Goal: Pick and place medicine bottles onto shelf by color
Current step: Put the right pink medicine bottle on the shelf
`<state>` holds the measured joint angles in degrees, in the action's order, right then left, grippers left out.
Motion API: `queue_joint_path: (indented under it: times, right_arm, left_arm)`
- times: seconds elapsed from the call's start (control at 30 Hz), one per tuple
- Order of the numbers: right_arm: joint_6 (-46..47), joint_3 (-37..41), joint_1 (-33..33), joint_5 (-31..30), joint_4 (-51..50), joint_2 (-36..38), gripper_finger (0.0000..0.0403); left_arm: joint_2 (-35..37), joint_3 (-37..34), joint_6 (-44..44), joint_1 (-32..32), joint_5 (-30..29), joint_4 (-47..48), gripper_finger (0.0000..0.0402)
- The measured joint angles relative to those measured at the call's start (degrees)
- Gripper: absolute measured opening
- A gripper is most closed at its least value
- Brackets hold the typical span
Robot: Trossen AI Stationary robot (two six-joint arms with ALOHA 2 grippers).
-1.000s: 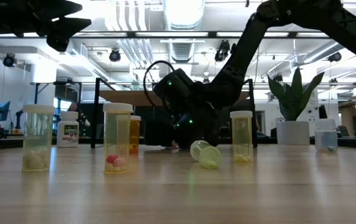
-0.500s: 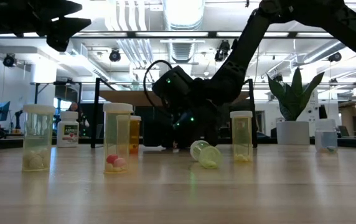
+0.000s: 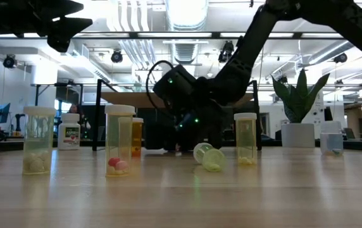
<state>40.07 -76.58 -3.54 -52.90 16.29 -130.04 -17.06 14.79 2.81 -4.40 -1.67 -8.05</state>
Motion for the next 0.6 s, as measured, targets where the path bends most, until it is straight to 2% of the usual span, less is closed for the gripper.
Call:
queue_joint_path:
  times: [0.33,0.6]
  right_arm:
    - [0.49,0.00,2.60,-0.02,-1.03,0.20,0.0116]
    - [3.93,0.02,5.32,1.36,-8.55,2.89,0.0123]
  left_arm:
    - [0.00,0.00,0.00,0.00,-0.01,0.00,0.0203]
    - [0.00,0.02,0.00,0.00,0.00,0.00,0.0203]
